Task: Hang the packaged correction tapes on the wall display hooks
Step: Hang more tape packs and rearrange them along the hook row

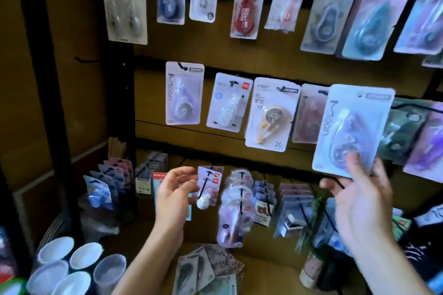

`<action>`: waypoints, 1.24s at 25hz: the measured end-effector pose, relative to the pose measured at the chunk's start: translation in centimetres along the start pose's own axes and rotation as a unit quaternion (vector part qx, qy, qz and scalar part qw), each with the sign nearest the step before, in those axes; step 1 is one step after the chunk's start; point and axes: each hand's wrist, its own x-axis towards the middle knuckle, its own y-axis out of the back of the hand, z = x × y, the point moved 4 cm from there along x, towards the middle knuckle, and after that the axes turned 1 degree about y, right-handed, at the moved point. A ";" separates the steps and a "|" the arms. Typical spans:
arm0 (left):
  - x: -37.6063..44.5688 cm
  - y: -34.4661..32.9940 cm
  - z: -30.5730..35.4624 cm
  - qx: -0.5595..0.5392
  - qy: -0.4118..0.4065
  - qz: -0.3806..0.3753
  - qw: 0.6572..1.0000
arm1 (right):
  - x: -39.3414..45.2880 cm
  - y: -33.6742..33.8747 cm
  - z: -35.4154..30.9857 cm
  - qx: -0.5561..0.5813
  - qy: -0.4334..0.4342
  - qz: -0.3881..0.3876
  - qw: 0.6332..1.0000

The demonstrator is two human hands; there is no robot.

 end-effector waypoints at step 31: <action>2.2 4.6 -0.4 -0.036 0.023 0.073 0.996 | -2.7 -22.8 8.8 -0.028 -0.198 -0.090 0.976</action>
